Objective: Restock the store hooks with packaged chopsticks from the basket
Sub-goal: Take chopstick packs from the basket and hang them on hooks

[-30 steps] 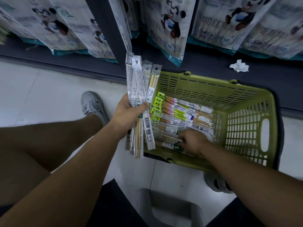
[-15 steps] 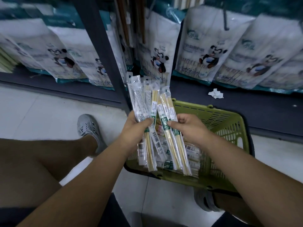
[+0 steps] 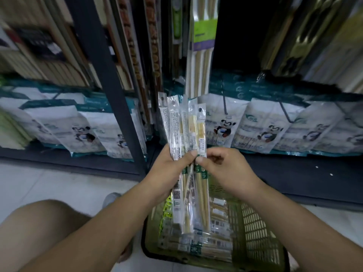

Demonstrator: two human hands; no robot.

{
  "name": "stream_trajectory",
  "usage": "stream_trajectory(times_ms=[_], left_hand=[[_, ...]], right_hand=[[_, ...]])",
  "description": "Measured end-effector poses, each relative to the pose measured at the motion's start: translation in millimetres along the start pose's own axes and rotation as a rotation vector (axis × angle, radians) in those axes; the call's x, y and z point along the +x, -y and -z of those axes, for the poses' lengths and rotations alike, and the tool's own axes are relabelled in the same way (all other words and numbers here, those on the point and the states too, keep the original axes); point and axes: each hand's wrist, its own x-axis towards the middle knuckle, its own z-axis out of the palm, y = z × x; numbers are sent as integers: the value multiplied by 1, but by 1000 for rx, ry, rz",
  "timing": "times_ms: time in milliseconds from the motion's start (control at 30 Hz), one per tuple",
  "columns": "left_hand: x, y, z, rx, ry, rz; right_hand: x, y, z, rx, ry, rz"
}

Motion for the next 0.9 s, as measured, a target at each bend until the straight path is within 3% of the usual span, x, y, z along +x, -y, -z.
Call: stream_trajectory(times_ms=[300,600,900], left_hand=[[9,-64,-20,-24,37,-141],[32,-110,-32,243,18,-399],[60,-140,-26,113,-16,-466]], right_hand=[[18,51,40,221,-129,17],[50,84,66,216,-272,103],[70,113,84,176,-332,237]])
